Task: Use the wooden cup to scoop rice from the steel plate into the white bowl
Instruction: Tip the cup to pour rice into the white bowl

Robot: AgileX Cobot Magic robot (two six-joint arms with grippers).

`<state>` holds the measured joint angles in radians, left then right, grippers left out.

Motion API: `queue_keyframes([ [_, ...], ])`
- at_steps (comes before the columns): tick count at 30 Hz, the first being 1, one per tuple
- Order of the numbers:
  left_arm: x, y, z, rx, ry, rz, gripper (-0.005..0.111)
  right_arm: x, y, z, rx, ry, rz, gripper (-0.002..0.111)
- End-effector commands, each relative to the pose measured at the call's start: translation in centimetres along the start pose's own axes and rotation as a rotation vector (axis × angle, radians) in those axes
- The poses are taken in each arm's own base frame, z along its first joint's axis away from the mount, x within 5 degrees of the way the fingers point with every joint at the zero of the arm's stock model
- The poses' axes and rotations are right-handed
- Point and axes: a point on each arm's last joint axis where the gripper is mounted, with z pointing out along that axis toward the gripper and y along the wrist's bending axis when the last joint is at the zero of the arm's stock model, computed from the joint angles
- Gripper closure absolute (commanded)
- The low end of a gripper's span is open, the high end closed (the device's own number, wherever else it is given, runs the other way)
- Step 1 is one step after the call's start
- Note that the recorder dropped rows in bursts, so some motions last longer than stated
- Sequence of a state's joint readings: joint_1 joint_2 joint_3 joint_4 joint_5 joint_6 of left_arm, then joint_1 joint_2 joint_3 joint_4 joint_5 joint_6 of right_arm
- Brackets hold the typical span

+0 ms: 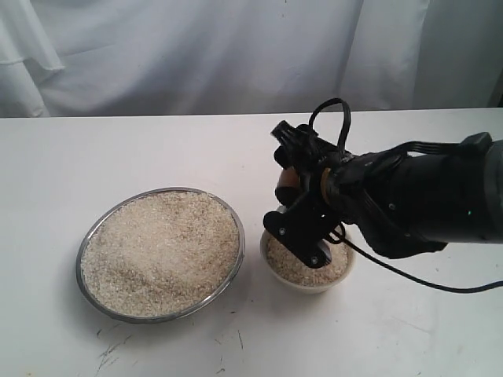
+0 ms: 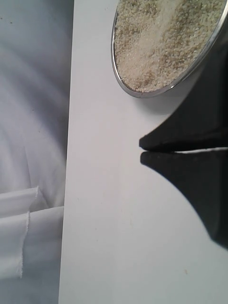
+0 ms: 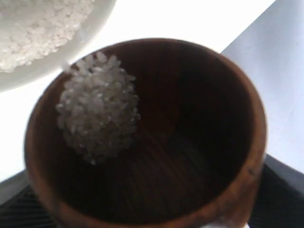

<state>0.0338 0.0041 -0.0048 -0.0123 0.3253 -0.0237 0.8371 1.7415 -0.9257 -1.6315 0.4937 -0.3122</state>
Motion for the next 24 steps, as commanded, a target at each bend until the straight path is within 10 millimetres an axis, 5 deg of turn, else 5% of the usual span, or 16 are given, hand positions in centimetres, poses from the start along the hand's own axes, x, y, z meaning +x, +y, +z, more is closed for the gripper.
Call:
queue_keyframes([
  [1, 0.1, 0.0, 0.0, 0.003, -0.006, 0.001, 0.107, -0.2, -0.7, -0.7, 0.041, 0.052, -0.067, 0.108],
  [24, 0.1, 0.0, 0.0, 0.003, -0.006, 0.001, 0.107, -1.8, -0.1, -2.0, 0.028, 0.149, -0.279, 0.108],
])
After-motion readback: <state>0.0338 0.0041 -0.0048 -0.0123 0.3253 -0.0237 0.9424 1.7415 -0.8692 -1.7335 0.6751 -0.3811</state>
